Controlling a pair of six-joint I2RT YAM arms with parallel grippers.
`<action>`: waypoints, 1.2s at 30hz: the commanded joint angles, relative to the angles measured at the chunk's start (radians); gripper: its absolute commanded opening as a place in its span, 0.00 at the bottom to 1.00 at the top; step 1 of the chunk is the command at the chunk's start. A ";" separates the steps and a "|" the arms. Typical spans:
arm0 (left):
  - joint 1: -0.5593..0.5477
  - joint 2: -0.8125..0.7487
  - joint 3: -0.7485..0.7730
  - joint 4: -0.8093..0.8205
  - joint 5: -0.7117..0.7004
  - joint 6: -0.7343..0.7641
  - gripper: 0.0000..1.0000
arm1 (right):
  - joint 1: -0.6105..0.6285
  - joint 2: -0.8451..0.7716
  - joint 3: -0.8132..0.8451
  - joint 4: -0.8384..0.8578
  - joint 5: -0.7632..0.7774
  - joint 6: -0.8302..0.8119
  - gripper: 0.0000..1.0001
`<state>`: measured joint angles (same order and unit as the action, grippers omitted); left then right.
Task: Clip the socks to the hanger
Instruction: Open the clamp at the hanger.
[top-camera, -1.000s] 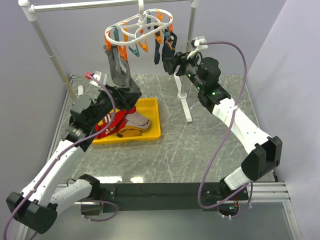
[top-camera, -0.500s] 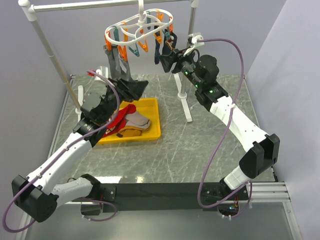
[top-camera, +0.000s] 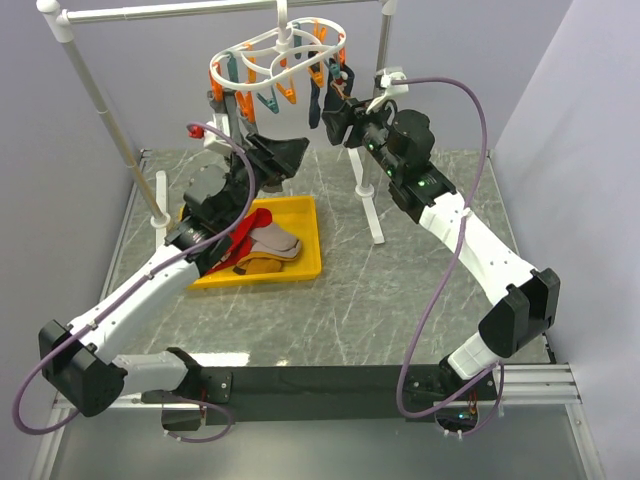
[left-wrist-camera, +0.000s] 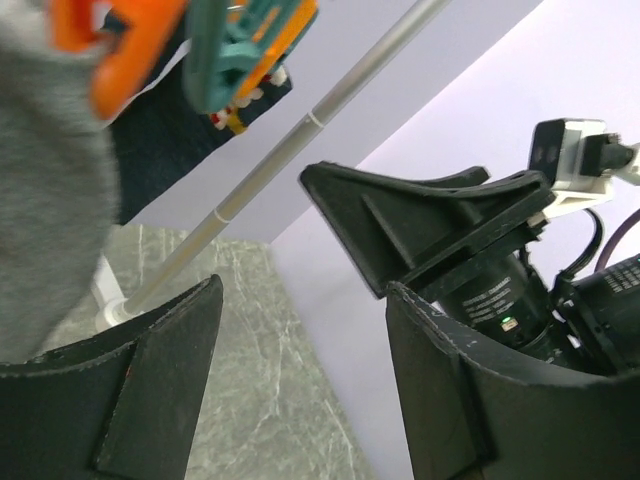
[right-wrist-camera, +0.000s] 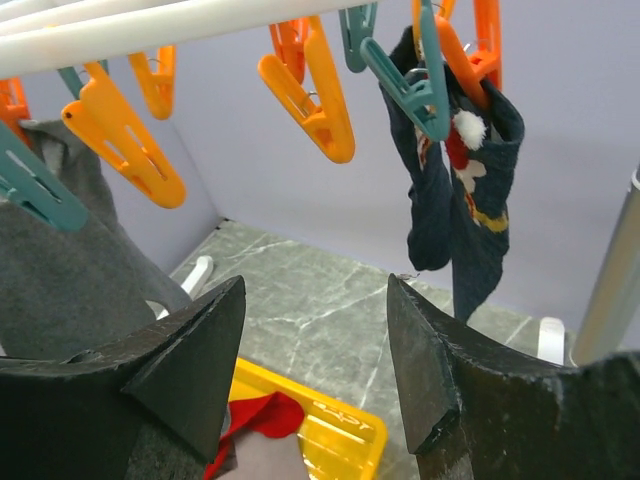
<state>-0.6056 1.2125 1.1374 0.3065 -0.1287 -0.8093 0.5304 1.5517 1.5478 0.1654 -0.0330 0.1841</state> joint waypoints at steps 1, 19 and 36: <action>-0.028 0.010 0.094 0.003 -0.095 0.061 0.71 | 0.005 -0.039 0.058 -0.024 0.031 -0.023 0.65; -0.075 0.185 0.424 -0.262 -0.426 0.203 0.78 | 0.005 -0.177 -0.120 0.049 0.044 -0.017 0.67; -0.045 0.255 0.521 -0.279 -0.447 0.234 0.78 | 0.005 -0.252 -0.207 0.083 0.036 0.006 0.68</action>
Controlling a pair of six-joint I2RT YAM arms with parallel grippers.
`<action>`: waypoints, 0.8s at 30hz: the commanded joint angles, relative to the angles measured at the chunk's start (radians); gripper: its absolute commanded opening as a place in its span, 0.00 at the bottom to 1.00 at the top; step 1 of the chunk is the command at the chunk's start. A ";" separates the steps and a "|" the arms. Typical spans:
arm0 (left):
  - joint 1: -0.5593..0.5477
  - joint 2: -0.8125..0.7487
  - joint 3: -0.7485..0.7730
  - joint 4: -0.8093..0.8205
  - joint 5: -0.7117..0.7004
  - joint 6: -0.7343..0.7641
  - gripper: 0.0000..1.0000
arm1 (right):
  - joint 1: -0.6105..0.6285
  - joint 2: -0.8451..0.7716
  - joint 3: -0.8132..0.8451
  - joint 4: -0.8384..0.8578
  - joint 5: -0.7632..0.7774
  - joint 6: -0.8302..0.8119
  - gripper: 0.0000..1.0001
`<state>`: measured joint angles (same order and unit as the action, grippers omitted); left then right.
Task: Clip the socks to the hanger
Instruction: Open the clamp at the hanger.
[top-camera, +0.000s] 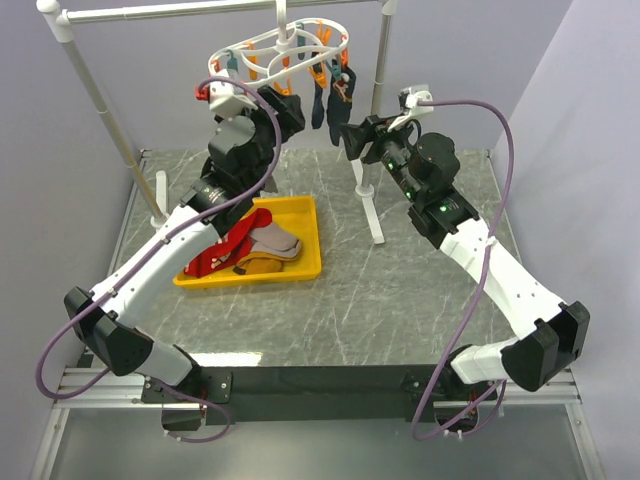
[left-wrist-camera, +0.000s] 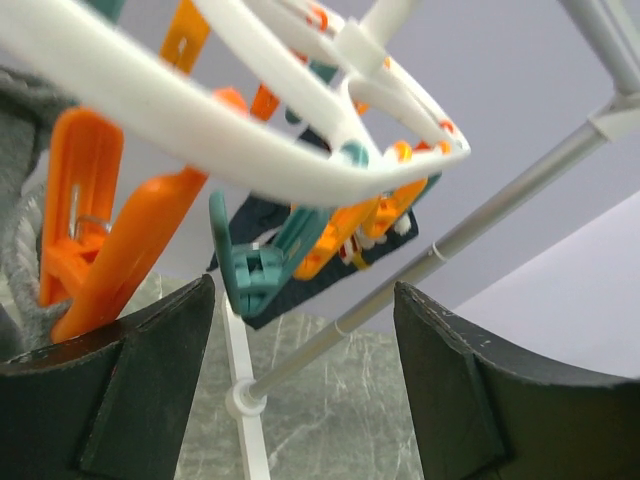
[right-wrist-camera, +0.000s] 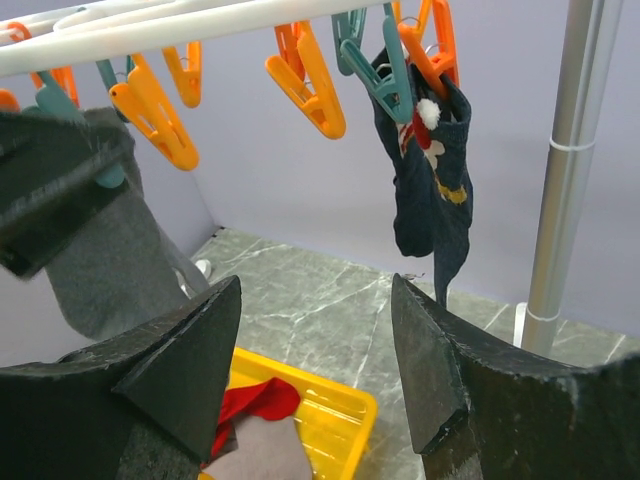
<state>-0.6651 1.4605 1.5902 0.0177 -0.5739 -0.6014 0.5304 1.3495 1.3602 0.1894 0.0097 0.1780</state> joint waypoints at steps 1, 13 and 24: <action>0.018 0.014 0.073 0.010 0.015 0.029 0.78 | 0.005 -0.053 -0.024 0.065 -0.007 0.021 0.68; 0.073 -0.002 0.093 0.005 0.068 0.041 0.78 | 0.006 -0.095 -0.087 0.111 -0.011 0.040 0.69; 0.165 -0.038 0.042 0.061 0.212 0.037 0.58 | 0.005 -0.043 -0.078 0.185 -0.149 0.089 0.69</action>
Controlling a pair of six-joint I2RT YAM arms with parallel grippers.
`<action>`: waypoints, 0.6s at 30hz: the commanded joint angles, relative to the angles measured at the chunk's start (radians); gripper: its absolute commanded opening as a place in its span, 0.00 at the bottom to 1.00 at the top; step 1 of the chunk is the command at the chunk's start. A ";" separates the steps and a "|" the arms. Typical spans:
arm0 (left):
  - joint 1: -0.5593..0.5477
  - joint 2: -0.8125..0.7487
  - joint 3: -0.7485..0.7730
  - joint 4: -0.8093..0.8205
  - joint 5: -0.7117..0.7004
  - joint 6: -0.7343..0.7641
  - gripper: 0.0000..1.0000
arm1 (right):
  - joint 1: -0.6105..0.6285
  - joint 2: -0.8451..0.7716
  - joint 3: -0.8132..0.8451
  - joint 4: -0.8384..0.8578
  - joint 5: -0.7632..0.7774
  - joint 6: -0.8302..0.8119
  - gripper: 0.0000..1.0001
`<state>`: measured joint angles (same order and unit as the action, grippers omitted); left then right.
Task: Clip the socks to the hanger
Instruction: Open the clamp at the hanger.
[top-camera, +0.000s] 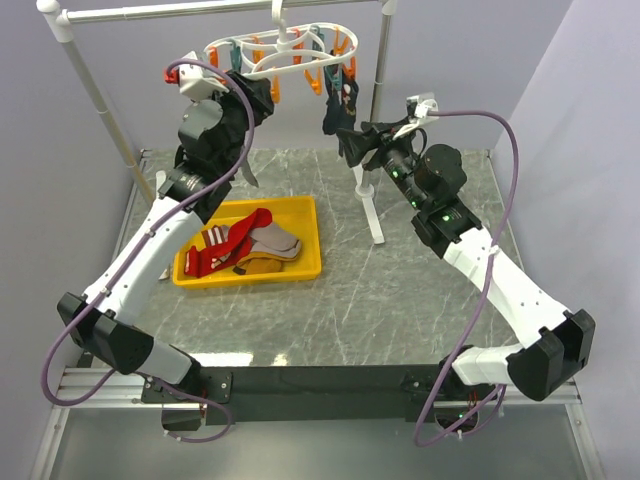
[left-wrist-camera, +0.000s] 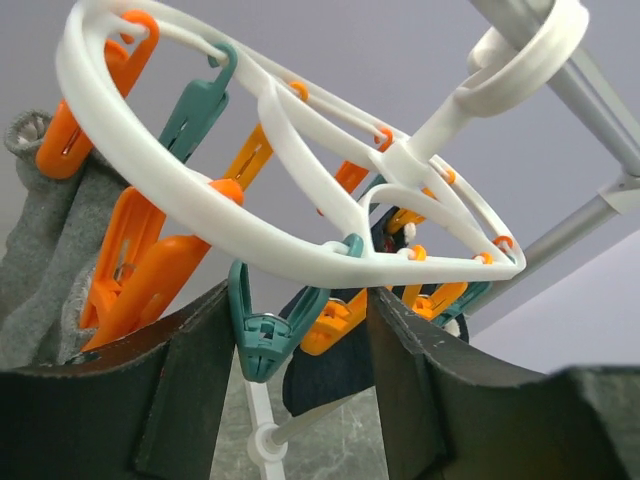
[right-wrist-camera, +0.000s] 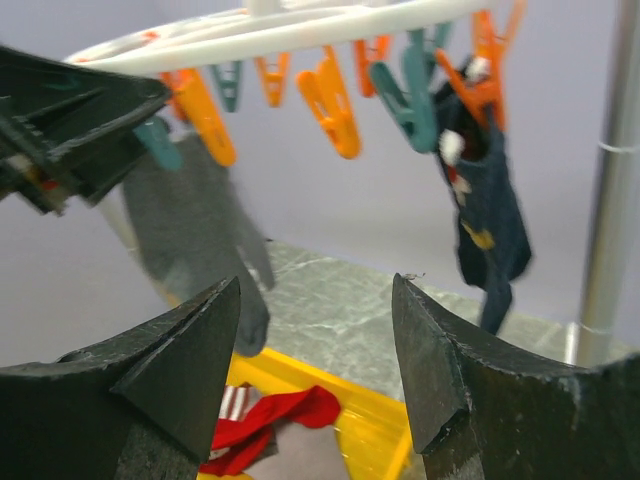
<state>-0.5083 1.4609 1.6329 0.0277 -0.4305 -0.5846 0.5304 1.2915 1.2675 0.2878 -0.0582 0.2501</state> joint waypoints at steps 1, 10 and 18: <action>0.011 -0.039 0.001 0.051 0.084 0.023 0.58 | 0.005 0.022 0.020 0.094 -0.133 0.017 0.69; 0.043 -0.053 -0.001 0.064 0.133 0.046 0.47 | 0.040 0.110 0.095 0.131 -0.215 0.002 0.69; 0.050 -0.057 -0.001 0.052 0.165 0.032 0.38 | 0.085 0.192 0.168 0.194 -0.276 0.012 0.69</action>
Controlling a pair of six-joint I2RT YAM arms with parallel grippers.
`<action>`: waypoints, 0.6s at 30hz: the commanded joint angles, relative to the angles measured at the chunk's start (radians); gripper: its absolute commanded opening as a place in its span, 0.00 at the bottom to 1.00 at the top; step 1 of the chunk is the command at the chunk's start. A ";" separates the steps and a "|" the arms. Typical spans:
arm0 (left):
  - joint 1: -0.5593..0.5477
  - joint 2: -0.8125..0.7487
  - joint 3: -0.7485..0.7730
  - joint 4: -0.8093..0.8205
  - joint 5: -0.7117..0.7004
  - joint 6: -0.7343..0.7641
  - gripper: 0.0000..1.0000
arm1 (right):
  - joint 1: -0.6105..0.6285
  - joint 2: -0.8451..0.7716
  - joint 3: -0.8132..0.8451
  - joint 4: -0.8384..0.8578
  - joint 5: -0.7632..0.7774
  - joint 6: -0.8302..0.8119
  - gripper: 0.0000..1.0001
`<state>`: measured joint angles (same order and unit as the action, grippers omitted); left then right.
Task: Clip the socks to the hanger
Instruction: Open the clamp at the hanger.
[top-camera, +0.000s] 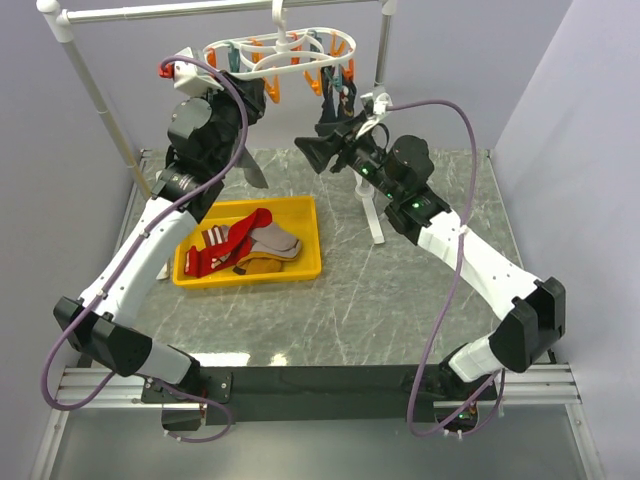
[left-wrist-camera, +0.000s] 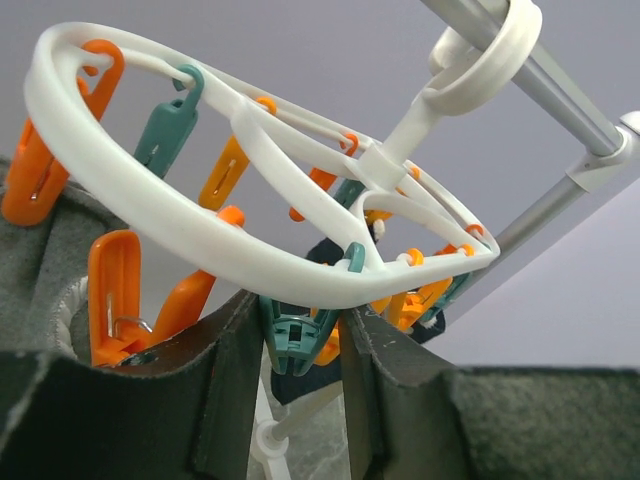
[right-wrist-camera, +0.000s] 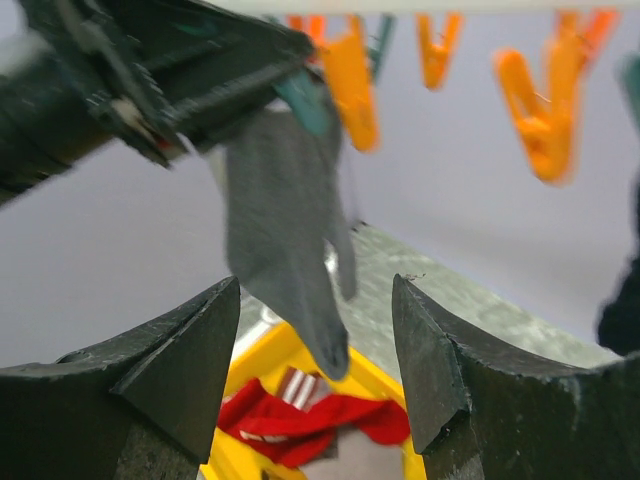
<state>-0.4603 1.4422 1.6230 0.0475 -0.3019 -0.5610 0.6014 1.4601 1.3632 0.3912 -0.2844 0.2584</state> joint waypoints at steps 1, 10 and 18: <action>0.003 -0.043 0.011 0.032 0.043 0.009 0.37 | 0.017 0.032 0.082 0.097 -0.061 0.010 0.69; 0.005 -0.065 0.028 -0.012 0.067 0.003 0.35 | 0.061 0.175 0.235 0.150 -0.131 0.007 0.69; 0.009 -0.057 0.077 -0.115 0.023 -0.019 0.35 | 0.070 0.223 0.294 0.095 -0.107 -0.022 0.67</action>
<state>-0.4576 1.4136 1.6436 -0.0322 -0.2577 -0.5705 0.6647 1.6978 1.6119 0.4755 -0.3996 0.2623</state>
